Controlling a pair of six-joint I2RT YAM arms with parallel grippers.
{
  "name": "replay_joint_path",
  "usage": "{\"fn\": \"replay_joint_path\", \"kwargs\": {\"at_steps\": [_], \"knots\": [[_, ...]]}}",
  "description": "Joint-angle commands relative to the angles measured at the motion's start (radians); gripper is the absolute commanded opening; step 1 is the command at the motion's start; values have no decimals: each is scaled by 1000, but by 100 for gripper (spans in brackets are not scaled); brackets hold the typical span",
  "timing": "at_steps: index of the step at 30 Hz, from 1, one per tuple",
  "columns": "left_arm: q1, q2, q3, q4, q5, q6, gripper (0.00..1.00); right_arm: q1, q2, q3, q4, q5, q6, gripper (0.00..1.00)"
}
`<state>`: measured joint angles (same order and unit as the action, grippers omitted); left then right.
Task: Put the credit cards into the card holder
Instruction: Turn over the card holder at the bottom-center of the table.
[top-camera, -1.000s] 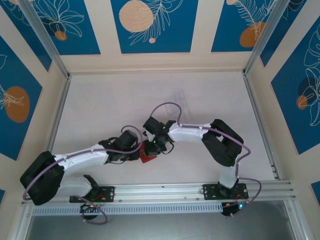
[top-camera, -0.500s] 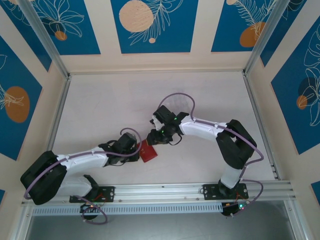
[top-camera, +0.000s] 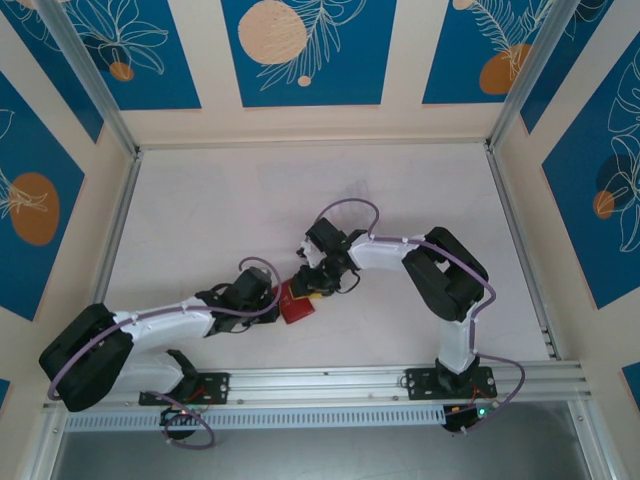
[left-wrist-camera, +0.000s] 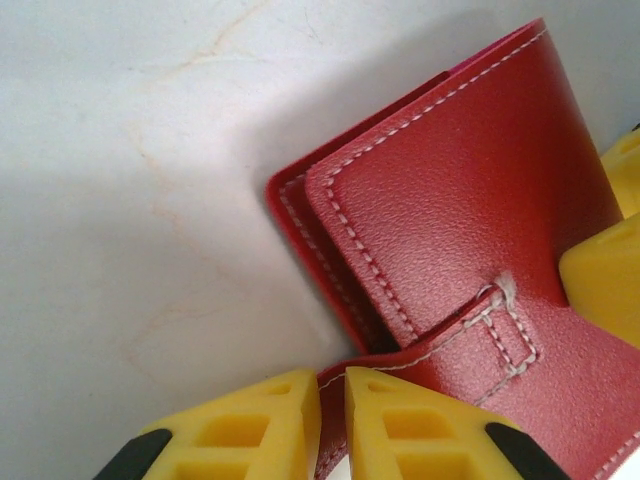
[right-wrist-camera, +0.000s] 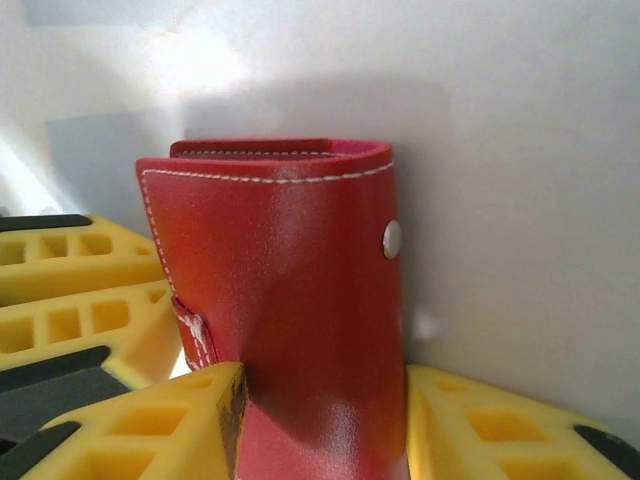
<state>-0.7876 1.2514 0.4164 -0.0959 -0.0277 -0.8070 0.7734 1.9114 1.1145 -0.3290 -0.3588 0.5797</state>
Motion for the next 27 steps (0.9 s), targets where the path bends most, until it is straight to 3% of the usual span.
{"fn": "replay_joint_path", "kwargs": {"at_steps": [1,4,15,19,24,27], "knots": [[6,52,-59,-84,-11,-12,16,-1,-1,-33,97,-143,41,43],[4,77,-65,-60,-11,-13,16,-9,-15,-56,156,-185,79,39],[-15,164,-97,30,-9,-32,15,-17,-39,-78,267,-274,166,39],[-18,165,-98,36,-8,-39,15,-13,-42,-76,245,-239,168,30],[-18,69,-89,-36,-21,-43,16,-14,-138,-82,105,-89,132,7],[-17,-58,-58,-146,-44,-38,21,-13,-224,-45,-113,110,86,0]]}}
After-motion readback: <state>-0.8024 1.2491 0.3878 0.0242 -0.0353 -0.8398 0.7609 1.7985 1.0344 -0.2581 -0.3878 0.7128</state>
